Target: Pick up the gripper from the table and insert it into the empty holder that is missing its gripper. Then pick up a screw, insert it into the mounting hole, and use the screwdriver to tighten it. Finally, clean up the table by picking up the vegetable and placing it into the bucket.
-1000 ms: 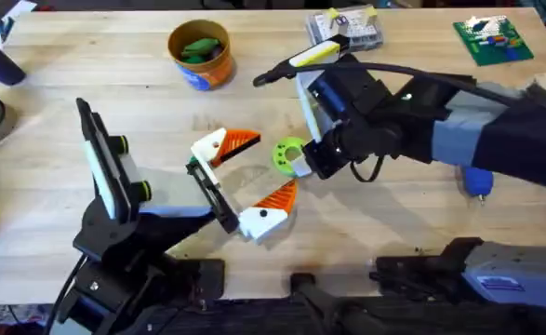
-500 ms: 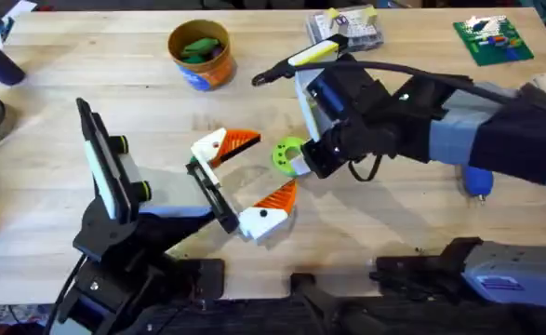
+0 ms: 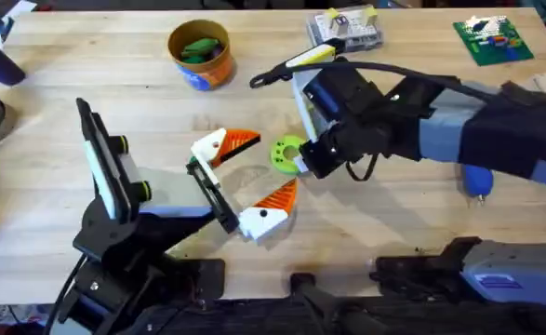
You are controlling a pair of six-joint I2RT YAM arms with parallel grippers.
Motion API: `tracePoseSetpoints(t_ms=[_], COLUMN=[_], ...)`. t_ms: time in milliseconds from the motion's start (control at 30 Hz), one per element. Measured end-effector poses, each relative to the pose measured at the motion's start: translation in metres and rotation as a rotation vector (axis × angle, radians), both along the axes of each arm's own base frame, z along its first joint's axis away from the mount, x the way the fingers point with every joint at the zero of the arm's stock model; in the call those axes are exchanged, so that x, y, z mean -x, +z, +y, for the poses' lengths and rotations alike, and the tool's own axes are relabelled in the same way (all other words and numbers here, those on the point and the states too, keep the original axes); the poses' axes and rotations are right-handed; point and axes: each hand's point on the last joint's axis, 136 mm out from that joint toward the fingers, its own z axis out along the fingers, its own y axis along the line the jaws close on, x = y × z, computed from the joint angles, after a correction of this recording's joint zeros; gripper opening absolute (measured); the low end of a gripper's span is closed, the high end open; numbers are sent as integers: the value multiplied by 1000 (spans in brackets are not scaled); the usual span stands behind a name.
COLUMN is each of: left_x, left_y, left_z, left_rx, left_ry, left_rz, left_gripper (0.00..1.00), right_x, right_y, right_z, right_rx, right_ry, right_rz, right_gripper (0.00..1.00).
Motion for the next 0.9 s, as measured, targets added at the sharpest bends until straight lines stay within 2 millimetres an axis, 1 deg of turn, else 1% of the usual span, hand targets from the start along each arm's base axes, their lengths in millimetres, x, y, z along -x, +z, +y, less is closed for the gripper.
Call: tracePoseSetpoints(t_ms=[200,300,400,533,600,733,900], left_x=[0,0,0,0,0,0,0], left_y=[0,0,0,0,0,0,0], left_z=[0,0,0,0,0,0,0], left_rx=[0,0,0,0,0,0,0], left_ry=[0,0,0,0,0,0,0], left_rz=[0,0,0,0,0,0,0], left_gripper=[990,990,990,990,990,990,990], right_x=[0,4,1,-17,-22,-29,-34], right_y=[1,2,13,44,62,99,141], right_z=[0,-3,-1,15,19,25,30], right_rx=[1,18,19,-29,-43,-64,-94], right_ry=[1,0,0,0,1,1,1], right_rz=[3,23,24,-33,-48,-74,-106], right_gripper=[8,7,7,7,7,7,7])
